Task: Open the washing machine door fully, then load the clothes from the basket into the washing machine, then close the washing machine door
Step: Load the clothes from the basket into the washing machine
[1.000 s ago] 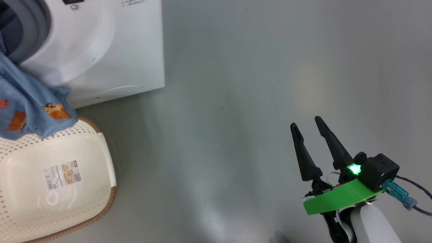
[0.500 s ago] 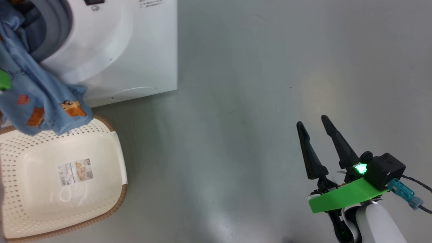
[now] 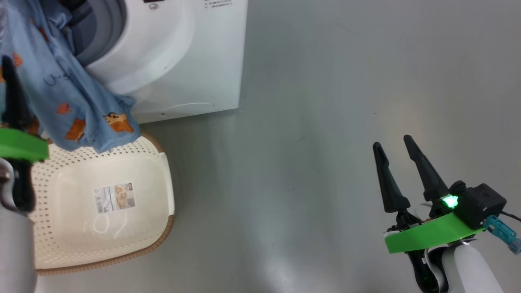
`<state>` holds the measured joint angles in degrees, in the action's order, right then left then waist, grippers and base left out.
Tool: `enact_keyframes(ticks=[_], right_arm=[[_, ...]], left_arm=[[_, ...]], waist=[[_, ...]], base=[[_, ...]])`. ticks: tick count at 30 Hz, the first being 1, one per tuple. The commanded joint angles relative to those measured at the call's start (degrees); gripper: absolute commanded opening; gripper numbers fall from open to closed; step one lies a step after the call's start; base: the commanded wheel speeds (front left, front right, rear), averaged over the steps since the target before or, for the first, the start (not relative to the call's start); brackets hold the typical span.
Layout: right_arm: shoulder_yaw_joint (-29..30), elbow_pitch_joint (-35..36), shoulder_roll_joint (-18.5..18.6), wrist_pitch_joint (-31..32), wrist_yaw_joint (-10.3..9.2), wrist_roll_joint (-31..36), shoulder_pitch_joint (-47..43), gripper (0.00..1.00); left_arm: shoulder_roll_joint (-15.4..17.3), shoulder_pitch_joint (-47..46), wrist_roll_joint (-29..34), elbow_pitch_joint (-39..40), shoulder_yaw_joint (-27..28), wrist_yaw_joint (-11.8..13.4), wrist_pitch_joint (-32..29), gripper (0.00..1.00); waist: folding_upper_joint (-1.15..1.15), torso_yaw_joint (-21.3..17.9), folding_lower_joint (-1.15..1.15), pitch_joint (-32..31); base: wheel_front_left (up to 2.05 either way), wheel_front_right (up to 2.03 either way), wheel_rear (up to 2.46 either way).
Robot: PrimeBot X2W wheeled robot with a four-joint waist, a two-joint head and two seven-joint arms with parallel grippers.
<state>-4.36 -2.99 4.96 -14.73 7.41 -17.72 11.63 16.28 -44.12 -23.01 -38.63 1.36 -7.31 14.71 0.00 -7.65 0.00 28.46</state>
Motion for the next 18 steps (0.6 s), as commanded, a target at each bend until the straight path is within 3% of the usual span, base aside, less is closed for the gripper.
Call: enact_keyframes(ticks=[1,18], right_arm=[[-0.5,1.59,0.56,-0.27,0.08,0.63,-1.63,1.0],[-0.43,1.17,2.15,-0.27,0.08,0.4,-3.24,1.0]], left_arm=[[2.1,2.47,0.7,2.75,1.52,-0.17,0.29,1.0],[-2.39,24.26,0.85,16.13,8.36,-0.17,0.29,1.0]], waist=[[0.0,0.83,0.0,-0.18],[0.0,2.08,0.0,-2.3]], base=[[0.0,0.0,0.0],[0.0,0.0,0.0]])
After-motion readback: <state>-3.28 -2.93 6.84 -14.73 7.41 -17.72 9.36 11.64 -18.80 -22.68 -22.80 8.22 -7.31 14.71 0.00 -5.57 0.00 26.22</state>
